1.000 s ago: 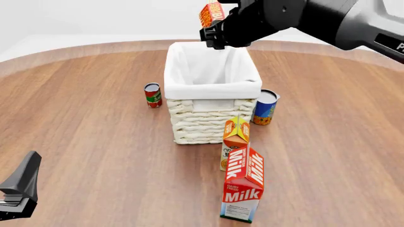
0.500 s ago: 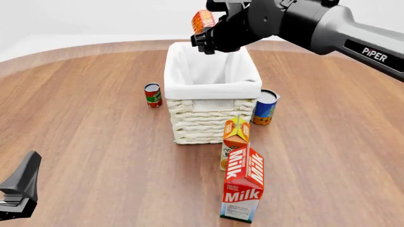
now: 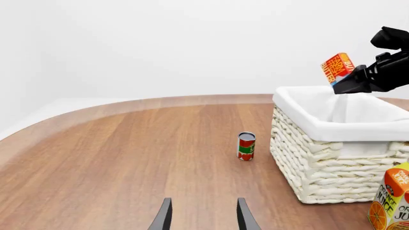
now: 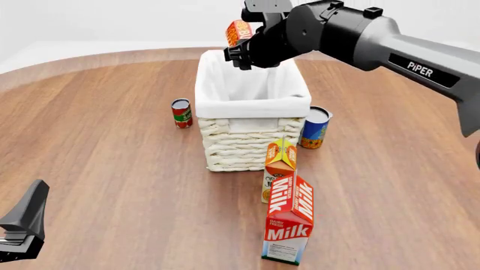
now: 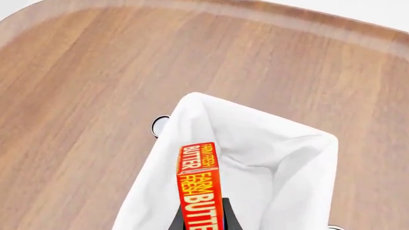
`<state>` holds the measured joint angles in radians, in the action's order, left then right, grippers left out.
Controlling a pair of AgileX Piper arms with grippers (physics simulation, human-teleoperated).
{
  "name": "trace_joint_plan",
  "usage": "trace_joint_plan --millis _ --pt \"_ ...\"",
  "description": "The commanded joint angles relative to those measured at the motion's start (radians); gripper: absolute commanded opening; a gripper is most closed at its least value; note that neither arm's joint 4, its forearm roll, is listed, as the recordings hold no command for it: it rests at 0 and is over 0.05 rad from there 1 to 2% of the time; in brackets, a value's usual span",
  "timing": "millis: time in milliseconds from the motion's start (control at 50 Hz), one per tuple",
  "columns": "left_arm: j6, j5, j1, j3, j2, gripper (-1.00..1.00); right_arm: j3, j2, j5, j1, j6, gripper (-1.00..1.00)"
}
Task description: Pick up the butter and put it in the basket.
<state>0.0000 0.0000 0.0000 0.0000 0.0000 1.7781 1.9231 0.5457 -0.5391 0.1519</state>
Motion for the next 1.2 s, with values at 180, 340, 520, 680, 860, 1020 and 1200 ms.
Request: trace_joint_plan --millis 180,340,520,680,860,1020,1200 --pt "0.0 0.0 0.0 0.0 0.0 1.0 0.003 0.015 -0.042 0.005 0.029 -1.0" --pt "0.0 0.0 0.0 0.0 0.0 1.0 0.005 0.02 -0.045 0.012 0.028 -1.0" --pt "0.0 0.0 0.0 0.0 0.0 1.0 -0.01 0.026 -0.061 0.021 0.032 -1.0" --pt "0.0 0.0 0.0 0.0 0.0 1.0 -0.018 0.035 -0.071 0.023 0.031 -1.0" --pt "0.0 0.0 0.0 0.0 0.0 1.0 -0.022 0.041 -0.076 0.023 0.033 -1.0" --pt "0.0 0.0 0.0 0.0 0.0 1.0 -0.026 0.047 -0.086 0.027 0.037 -1.0" --pt "0.0 0.0 0.0 0.0 0.0 1.0 -0.027 0.054 -0.091 0.03 0.038 -1.0"
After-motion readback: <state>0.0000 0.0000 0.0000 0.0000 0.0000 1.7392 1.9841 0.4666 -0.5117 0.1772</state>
